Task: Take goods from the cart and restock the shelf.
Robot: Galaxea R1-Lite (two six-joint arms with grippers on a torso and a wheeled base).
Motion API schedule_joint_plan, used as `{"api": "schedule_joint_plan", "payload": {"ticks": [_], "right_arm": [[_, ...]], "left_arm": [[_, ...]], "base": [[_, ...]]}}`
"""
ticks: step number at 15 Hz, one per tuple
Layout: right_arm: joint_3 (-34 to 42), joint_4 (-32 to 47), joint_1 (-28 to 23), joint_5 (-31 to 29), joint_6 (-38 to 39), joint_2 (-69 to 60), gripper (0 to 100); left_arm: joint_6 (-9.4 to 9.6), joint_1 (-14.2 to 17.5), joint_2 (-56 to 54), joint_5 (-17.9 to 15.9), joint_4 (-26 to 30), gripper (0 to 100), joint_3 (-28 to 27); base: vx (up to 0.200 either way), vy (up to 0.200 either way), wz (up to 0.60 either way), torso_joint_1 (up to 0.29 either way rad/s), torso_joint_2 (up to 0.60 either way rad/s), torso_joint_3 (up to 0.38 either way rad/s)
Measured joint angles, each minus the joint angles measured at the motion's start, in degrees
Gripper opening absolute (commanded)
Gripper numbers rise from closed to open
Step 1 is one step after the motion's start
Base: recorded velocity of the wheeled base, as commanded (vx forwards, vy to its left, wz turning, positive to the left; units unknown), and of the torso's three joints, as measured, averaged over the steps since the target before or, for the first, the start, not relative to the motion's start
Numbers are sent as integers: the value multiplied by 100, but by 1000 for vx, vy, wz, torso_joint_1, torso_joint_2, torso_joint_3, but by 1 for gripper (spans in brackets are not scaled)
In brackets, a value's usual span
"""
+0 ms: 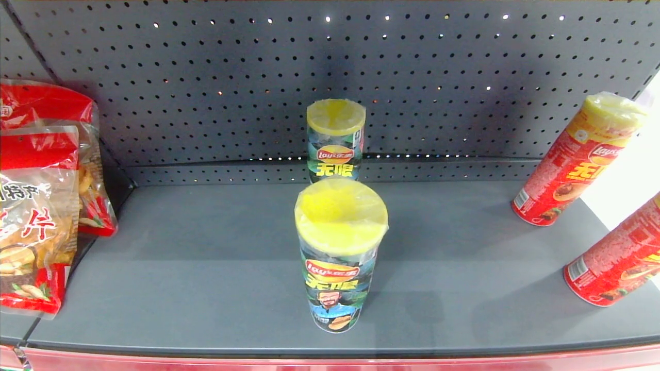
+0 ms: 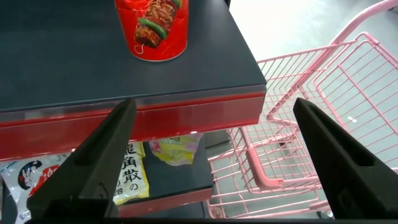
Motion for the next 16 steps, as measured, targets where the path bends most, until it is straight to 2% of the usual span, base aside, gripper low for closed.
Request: {"api": "schedule_joint_plan", "payload": {"ticks": [13,16], "right_arm": [[-2,-2,0,12,85,0,100],[-2,-2,0,266,96,-2,100]], "left_arm": [[0,0,0,-1,0,100,2],[0,0,0,-1,2,100,2]], "base": [[0,0,0,0,0,0],[0,0,0,0,0,0]]}}
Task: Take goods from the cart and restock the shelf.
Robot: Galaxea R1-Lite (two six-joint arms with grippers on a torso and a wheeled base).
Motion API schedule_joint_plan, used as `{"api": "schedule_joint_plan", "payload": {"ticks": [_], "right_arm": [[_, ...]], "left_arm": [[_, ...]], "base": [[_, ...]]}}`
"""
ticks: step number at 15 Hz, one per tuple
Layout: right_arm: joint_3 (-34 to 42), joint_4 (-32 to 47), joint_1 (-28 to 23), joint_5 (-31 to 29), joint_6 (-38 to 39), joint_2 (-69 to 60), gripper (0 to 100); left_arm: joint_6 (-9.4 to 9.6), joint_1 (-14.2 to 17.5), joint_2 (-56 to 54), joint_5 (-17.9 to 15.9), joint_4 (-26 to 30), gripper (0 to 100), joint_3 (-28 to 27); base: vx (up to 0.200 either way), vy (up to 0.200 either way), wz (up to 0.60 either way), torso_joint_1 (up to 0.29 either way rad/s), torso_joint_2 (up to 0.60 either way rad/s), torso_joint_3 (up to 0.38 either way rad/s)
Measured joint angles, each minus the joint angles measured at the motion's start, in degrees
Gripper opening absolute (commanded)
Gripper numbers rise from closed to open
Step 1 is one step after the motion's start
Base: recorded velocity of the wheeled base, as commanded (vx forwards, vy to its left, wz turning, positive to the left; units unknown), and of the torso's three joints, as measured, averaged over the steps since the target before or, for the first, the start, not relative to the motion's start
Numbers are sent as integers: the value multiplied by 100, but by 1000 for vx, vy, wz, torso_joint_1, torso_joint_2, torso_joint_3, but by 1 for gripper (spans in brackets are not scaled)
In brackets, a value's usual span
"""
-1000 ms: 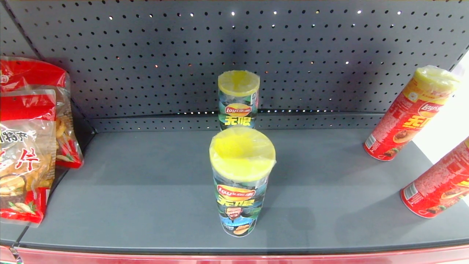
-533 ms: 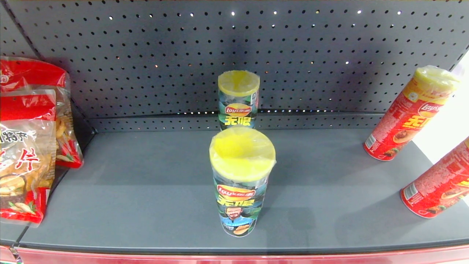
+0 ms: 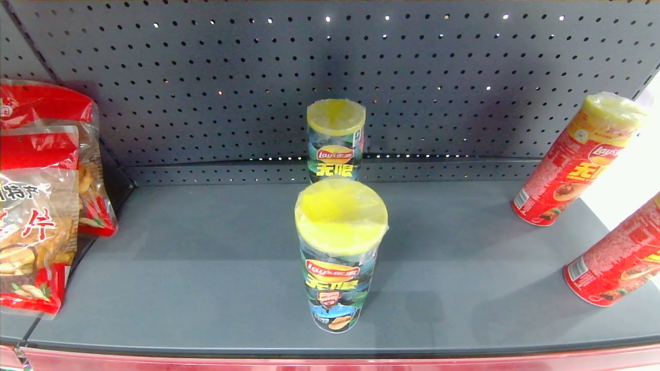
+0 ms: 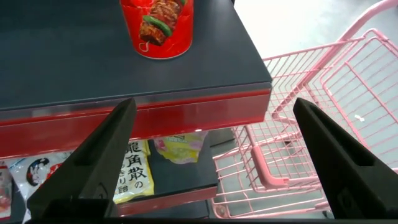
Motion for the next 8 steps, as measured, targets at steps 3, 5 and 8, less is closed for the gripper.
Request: {"api": "schedule_joint_plan", "payload": {"ticks": [3,5,8], "right_arm": [[0,0,0,222,10,0,100],[0,5,0,464,7,0,100],[0,7,0,500,7,0,100]], "left_arm": [[5,0,0,0,0,100,0],[2,0,0,0,0,100,0],[2,0,0,0,-2,100,0]], "base": [[0,0,0,0,0,0],[0,0,0,0,0,0],[0,0,0,0,0,0]]}}
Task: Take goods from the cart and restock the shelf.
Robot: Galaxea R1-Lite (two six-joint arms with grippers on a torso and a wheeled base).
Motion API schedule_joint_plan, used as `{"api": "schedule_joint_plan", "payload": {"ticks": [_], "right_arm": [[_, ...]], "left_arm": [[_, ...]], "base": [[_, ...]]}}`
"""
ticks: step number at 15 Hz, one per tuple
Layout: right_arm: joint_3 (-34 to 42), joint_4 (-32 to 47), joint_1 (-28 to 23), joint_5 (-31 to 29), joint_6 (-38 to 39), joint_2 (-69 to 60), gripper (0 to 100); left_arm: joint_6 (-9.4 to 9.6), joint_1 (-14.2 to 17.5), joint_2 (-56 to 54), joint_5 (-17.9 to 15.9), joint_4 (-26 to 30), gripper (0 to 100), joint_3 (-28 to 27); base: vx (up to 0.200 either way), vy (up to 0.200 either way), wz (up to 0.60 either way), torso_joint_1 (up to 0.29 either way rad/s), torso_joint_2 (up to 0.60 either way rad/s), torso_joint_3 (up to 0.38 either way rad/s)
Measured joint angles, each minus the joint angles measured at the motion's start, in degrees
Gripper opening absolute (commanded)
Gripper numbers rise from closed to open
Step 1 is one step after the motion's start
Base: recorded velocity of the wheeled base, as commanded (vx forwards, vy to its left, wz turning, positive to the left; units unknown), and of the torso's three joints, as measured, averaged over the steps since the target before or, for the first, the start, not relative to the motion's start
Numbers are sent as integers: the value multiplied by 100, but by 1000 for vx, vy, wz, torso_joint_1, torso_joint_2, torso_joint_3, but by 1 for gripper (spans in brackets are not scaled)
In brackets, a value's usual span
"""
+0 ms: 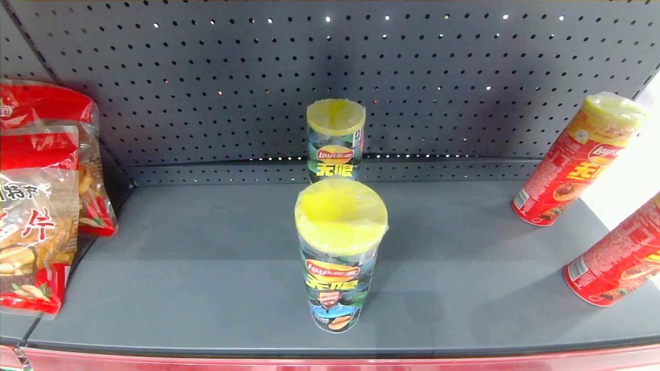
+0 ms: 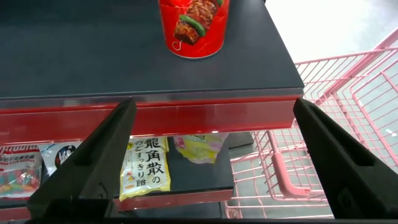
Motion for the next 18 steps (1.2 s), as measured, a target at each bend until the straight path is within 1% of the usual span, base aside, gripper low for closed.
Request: {"api": "schedule_joint_plan", "payload": {"ticks": [4,18], "right_arm": [[2,0,0,104,57,0,100],[-9,-73,0,104,-38,0,100]], "left_arm": [[-2,0,0,1,2,100,0],[-2,0,0,0,0,100,0]], "base": [[0,0,0,0,0,0],[0,0,0,0,0,0]]}}
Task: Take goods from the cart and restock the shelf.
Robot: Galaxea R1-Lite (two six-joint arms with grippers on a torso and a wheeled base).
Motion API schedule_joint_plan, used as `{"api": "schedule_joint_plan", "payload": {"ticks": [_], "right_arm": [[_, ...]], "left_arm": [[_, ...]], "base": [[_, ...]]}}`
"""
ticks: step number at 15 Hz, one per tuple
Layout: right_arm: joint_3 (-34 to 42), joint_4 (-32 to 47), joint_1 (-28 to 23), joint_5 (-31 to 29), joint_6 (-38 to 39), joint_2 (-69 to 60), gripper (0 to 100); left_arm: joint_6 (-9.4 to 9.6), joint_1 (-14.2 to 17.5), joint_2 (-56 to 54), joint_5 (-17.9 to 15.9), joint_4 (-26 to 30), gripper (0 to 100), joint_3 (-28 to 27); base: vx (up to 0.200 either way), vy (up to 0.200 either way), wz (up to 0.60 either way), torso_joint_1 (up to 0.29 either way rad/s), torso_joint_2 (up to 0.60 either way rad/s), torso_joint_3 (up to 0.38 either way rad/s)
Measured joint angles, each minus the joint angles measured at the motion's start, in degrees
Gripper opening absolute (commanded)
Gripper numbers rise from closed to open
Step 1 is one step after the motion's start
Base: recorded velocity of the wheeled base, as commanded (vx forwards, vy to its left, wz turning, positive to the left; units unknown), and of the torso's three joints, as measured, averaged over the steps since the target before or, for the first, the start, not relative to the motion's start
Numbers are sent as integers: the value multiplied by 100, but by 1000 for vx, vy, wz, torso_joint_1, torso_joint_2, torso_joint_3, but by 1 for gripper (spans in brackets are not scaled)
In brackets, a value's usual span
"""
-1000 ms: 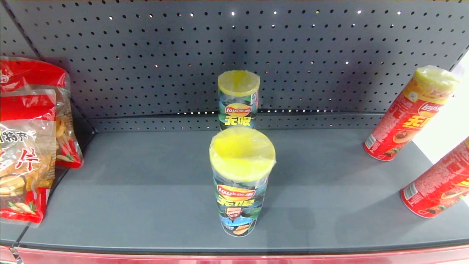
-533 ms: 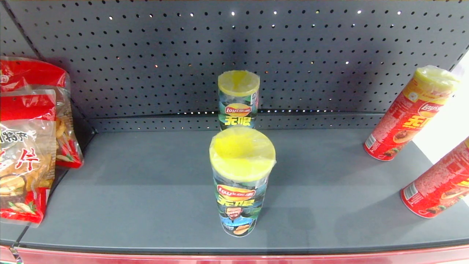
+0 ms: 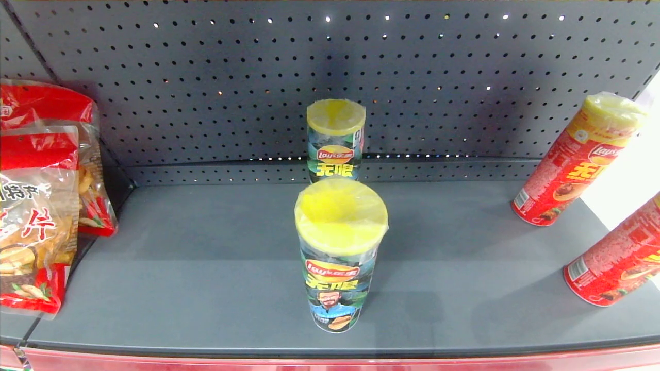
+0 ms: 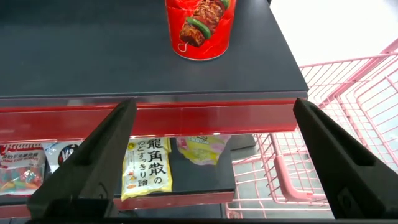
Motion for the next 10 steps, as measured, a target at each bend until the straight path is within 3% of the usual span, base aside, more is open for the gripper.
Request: {"api": "schedule_joint_plan", "payload": {"ticks": [3,7,10], "right_arm": [[-196,11,69,-44,-52,2,100],[-157,66,372,-727,-6,-11,100],[-20,117,538,-850,244,-113,100]], "left_arm": [[0,0,0,-5,2,100,0],[2,0,0,1,2,100,0],[2,0,0,1,2,100,0]], "base": [[0,0,0,0,0,0],[0,0,0,0,0,0],[0,0,0,0,0,0]]}}
